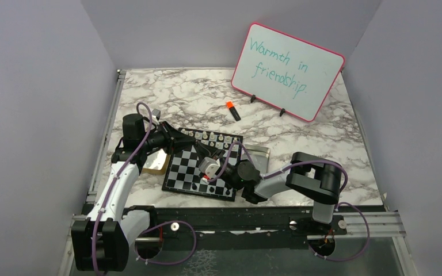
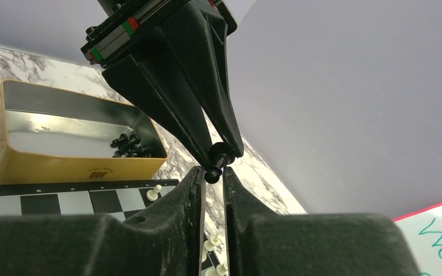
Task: Set up the chess pieces on the board
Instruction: Place the chess piece on the chessboard.
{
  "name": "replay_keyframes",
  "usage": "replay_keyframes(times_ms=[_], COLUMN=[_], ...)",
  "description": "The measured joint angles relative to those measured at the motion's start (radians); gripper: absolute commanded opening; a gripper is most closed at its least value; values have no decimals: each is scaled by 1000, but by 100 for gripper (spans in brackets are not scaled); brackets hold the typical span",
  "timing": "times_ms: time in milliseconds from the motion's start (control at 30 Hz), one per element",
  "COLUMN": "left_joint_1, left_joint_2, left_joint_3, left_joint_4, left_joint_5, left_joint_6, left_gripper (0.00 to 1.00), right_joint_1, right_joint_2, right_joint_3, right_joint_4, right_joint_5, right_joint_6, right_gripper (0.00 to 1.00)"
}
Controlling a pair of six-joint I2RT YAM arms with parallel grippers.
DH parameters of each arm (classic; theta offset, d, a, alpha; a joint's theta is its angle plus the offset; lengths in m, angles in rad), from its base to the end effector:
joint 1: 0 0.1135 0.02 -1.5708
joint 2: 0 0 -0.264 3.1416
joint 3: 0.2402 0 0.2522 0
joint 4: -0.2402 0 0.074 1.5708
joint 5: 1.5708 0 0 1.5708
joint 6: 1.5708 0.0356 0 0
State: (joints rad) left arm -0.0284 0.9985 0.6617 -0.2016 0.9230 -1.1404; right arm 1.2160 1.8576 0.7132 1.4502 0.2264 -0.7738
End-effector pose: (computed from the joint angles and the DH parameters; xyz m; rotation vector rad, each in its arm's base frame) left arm 0.2091 -0.0343 0.2621 -0.6427 2.2274 -1.6240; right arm 0.1306 0.3294 0.2012 -0.9515 0.8511 0.2375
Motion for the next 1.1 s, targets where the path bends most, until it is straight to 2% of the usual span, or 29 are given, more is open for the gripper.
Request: replay_keyframes(times_ms=[100, 167, 233, 367, 500, 600, 667, 800, 933, 1100], left_joint_1=[0, 0, 0, 0, 0, 0, 0, 0, 0, 0], left_joint_2=[0, -1, -3, -6, -6, -2, 9, 90, 182, 230], left_joint_3=[-3, -4, -8, -16, -18, -18, -13, 44, 133, 193], left_joint_4=[5, 8, 14, 21, 20, 20, 19, 2, -39, -84], left_joint_5=[-1, -3, -6, -23, -33, -51, -64, -111, -196, -352], left_joint_6=[-3, -5, -5, -6, 2, 34, 63, 172, 314, 479], left_gripper=[17, 22, 37, 57, 67, 73, 77, 97, 99, 99], right_joint_1=[0, 0, -1, -1, -1, -1, -1, -1, -3, -7], right_joint_2=[0, 0, 0, -2, -31, -108, -195, -407, -535, -560], right_joint_3=[0, 0, 0, -8, -31, -57, -66, -44, 74, 289], right_joint_4=[0, 0, 0, 0, -11, -85, -190, -510, -894, -1384], right_joint_5=[0, 0, 0, -8, -7, 5, 24, 74, 109, 111], right_joint_6=[2, 4, 8, 19, 55, 116, 179, 357, 529, 710], right_gripper=[6, 1, 1, 1, 1, 1, 1, 1, 1, 1])
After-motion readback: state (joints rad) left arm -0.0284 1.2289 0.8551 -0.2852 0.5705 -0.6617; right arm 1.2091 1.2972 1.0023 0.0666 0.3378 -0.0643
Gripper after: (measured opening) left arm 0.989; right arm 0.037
